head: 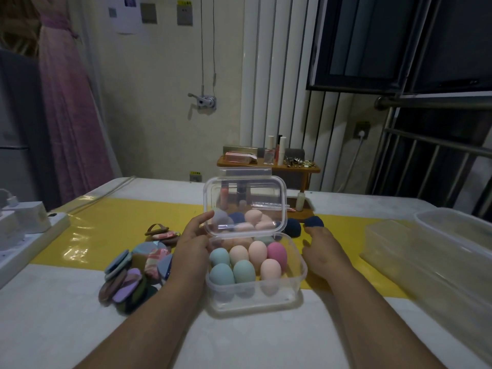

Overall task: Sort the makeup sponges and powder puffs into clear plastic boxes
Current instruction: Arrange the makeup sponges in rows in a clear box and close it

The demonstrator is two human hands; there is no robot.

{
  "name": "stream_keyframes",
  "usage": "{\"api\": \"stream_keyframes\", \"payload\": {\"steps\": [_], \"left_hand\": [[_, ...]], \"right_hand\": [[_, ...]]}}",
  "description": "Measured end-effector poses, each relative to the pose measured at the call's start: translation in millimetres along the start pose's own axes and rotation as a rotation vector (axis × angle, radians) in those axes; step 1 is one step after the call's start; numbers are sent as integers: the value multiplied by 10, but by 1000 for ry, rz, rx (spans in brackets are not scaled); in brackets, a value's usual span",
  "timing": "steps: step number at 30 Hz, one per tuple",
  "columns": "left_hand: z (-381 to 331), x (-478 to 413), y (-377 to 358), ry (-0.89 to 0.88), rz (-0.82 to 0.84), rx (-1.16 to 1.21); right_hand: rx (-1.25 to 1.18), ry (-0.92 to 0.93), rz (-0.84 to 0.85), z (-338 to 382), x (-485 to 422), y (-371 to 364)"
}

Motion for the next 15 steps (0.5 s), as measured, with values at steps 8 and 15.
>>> {"api": "stream_keyframes", "payload": {"steps": [8,15], "left_hand": [[20,-42,10,-3,-1,-19],[8,-24,6,0,-3,-10]], "right_hand": [[93,-72,3,15,-129,19],[44,-152,-188,-29,-125,73]]}}
Point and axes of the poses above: each hand's wrist, its own x-axis away from the middle knuckle, its own y-axis out of the back of the hand, z = x × y, the point moved 7 cm from there along -x, towards the middle knuckle, and after that the axes turned 2 degrees about z, right-handed, at the moved point
